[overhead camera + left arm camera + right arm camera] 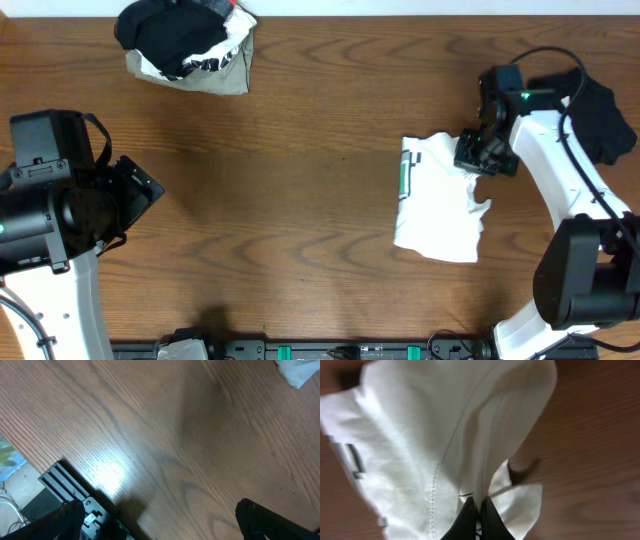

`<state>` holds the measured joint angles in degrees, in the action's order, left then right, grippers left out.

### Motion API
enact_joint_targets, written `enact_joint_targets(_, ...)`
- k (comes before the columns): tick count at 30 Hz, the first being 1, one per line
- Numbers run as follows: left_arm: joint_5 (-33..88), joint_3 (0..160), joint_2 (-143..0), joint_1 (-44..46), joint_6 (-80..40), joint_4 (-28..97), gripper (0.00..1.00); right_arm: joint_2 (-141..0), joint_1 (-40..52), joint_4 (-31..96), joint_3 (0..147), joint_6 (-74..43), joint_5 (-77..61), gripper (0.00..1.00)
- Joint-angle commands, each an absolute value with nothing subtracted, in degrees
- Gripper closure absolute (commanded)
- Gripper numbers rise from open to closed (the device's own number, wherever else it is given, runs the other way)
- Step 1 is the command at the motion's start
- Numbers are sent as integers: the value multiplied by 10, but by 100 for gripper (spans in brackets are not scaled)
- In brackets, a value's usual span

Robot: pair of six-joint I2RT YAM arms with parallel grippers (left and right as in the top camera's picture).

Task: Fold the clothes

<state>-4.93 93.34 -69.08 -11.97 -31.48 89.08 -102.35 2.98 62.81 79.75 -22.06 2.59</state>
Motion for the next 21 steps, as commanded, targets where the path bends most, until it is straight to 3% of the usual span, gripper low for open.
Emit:
enact_joint_targets(1,-59,931,-693,-123,-311,891,2,-1020,34,651,811,-209,69,92)
enact_joint_targets(3,-59,931,-692,-123,-311,891,2,-1020,34,672,808,-209,73,87)
enact_joint_targets(6,-59,931,-692,-123,-311,890,2,-1020,34,705,807,-207,78,67)
enact_joint_targets(10,-59,931,-692,-123,-311,891,2,-1020,34,754,805,-211,95,55)
enact_joint_targets(17,-59,931,-692,-123,-304,891,2,-1020,33,717,759,-220,51,57)
enact_joint_targets(21,-58,931,-692,-123,-302,891,2,-1020,32,671,722,-130,-67,60)
